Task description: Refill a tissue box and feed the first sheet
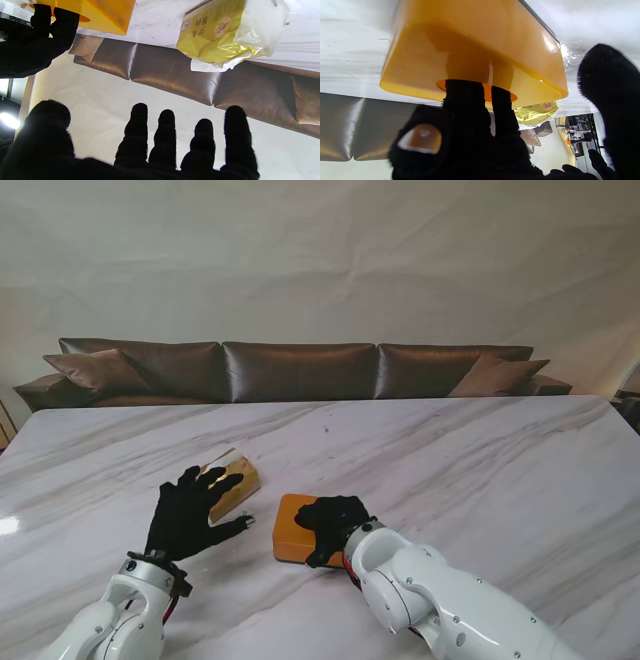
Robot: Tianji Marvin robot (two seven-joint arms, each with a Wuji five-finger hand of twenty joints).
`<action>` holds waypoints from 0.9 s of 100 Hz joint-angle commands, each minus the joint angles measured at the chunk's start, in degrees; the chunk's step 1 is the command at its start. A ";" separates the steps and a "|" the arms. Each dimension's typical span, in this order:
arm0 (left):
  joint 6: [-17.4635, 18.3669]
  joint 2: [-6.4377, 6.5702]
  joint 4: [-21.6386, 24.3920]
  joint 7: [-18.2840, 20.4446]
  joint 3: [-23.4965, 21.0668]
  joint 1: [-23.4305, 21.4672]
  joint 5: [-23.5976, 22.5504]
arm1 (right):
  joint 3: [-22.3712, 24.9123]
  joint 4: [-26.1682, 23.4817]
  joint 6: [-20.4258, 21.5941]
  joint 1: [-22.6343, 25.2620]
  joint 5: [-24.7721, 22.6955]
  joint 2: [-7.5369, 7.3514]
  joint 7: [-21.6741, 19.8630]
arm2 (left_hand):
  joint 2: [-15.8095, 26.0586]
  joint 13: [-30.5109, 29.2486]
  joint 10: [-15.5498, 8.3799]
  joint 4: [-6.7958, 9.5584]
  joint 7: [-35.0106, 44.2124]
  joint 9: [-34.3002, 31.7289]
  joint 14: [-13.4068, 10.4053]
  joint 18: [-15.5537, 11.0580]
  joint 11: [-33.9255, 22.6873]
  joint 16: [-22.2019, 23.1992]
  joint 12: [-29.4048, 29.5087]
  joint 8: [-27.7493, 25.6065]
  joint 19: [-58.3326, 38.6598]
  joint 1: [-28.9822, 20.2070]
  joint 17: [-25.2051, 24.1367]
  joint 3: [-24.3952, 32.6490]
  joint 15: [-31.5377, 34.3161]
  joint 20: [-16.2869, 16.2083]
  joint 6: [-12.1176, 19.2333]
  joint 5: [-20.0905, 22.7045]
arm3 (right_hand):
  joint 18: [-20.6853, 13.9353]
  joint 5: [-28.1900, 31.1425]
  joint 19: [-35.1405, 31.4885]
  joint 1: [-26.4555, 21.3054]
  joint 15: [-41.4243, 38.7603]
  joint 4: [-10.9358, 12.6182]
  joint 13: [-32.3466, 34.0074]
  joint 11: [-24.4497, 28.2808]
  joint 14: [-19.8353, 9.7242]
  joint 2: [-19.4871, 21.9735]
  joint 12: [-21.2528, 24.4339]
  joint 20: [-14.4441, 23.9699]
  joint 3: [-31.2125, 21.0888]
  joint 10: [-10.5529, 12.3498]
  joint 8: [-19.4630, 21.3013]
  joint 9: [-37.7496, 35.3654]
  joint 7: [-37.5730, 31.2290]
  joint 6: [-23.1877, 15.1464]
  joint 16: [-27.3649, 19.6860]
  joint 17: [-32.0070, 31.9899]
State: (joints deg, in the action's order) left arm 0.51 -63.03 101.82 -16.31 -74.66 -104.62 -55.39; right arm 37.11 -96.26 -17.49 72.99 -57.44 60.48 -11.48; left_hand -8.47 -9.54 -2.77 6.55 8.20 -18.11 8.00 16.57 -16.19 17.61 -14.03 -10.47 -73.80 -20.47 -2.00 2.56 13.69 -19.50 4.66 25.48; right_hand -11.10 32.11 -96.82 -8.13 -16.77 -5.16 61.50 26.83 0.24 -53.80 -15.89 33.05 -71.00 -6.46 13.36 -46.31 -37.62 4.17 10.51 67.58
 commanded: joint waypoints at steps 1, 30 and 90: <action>0.37 -0.13 -0.18 0.68 0.11 -0.30 0.06 | -0.63 0.72 -0.53 -0.19 -0.80 0.18 -0.68 | 2.47 0.28 0.61 -1.31 0.43 -1.30 -1.23 1.07 -0.56 0.29 -0.40 -0.91 35.32 1.27 -0.85 -1.14 -0.74 -0.77 -0.96 0.72 | -15.72 0.93 -7.67 0.38 -1.81 -1.70 4.23 0.95 2.64 -2.24 -0.02 1.18 -0.46 -0.39 -0.03 -1.76 -0.40 1.06 0.40 1.28; 0.70 -0.10 -0.44 0.66 -0.55 -0.83 -0.01 | -4.53 4.21 -4.92 -1.46 -3.57 1.20 5.44 | 2.72 0.30 0.54 -1.32 0.44 -1.49 -1.33 0.96 -0.60 0.30 -0.43 -0.90 35.39 1.12 -0.92 -1.08 -0.73 -0.75 -0.89 0.74 | -18.33 8.48 -12.07 -2.74 -15.45 -3.91 11.56 4.55 -0.70 -9.47 -3.11 2.97 -3.01 3.98 1.55 -11.09 -3.60 -4.94 6.28 2.29; 1.19 -0.26 -0.66 -0.64 -1.85 -2.61 0.14 | -5.45 6.87 -7.76 -1.15 -4.08 2.67 13.36 | 2.54 0.22 0.55 -1.35 0.51 -1.64 -1.29 0.98 -0.56 0.29 -0.43 -0.91 35.37 0.90 -0.86 -1.18 -0.69 -0.79 -0.96 0.82 | -19.76 20.69 -15.40 -15.71 -56.13 -13.87 14.31 25.49 -4.86 -19.12 -32.48 4.70 -5.70 13.30 15.33 -25.54 -24.65 -24.65 25.98 3.10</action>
State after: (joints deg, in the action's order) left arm 1.55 -63.06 101.01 -17.49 -76.48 -106.68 -55.35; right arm 30.69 -87.95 -24.82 71.00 -60.89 63.22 2.88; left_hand -8.00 -9.54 -2.77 6.55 8.20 -18.11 7.96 16.57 -16.19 17.61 -14.03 -10.54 -78.30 -20.47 -2.00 2.56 13.69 -19.51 4.66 25.49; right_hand -14.95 51.85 -101.84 -20.38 -60.91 -16.06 68.17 45.54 -7.17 -69.61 -43.91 36.48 -73.41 6.57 26.89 -65.96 -57.11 -13.97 33.62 72.81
